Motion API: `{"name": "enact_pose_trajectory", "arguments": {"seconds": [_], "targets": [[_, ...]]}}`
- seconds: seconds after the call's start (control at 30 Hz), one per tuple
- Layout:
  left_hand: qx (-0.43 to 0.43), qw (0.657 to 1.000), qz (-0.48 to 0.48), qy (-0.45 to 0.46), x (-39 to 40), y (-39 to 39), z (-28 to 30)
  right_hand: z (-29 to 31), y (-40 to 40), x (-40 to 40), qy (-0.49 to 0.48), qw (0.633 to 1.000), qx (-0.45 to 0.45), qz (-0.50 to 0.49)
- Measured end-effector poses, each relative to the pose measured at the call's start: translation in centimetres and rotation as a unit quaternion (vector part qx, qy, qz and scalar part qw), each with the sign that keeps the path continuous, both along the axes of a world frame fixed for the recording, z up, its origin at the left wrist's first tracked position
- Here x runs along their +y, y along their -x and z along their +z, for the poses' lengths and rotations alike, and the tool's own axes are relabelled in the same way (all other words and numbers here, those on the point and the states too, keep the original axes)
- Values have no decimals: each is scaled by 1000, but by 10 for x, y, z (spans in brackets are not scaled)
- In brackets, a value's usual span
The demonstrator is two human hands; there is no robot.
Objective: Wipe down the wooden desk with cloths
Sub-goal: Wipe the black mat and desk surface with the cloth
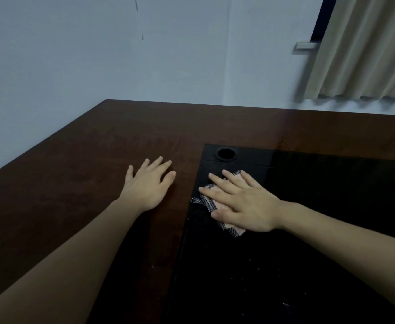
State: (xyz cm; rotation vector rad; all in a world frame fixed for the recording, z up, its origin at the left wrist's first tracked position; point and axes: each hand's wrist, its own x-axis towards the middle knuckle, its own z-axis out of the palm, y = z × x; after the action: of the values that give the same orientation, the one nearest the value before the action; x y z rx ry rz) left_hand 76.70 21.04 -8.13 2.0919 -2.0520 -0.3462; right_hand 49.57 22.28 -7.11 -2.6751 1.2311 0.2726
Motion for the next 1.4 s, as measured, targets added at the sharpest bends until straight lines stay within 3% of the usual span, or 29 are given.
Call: {"name": "enact_pose_trajectory", "arguments": {"seconds": [0.23,0.4,0.6,0.7,1.13,1.4], "targets": [[-16,1000,2,-6,-1,0,2,-2,-35,-79,21,996,-10,-80],[-16,1000,-4,-2,2,3,1,-4,-54,-89,33,993,2,-110],[31,1000,-3,5,5,-11,4,1,-39,-24,9,1000,4,-17],[12,1000,10,10,9,-26,5,3,-34,4,0,1000,4,31],[-19,998,55,-8,14,-47,5,-1,-119,-102,21,997,-7,-70],[-18,999,48,-6,10,-50,1,1,-82,-23,9,999,1,31]]}}
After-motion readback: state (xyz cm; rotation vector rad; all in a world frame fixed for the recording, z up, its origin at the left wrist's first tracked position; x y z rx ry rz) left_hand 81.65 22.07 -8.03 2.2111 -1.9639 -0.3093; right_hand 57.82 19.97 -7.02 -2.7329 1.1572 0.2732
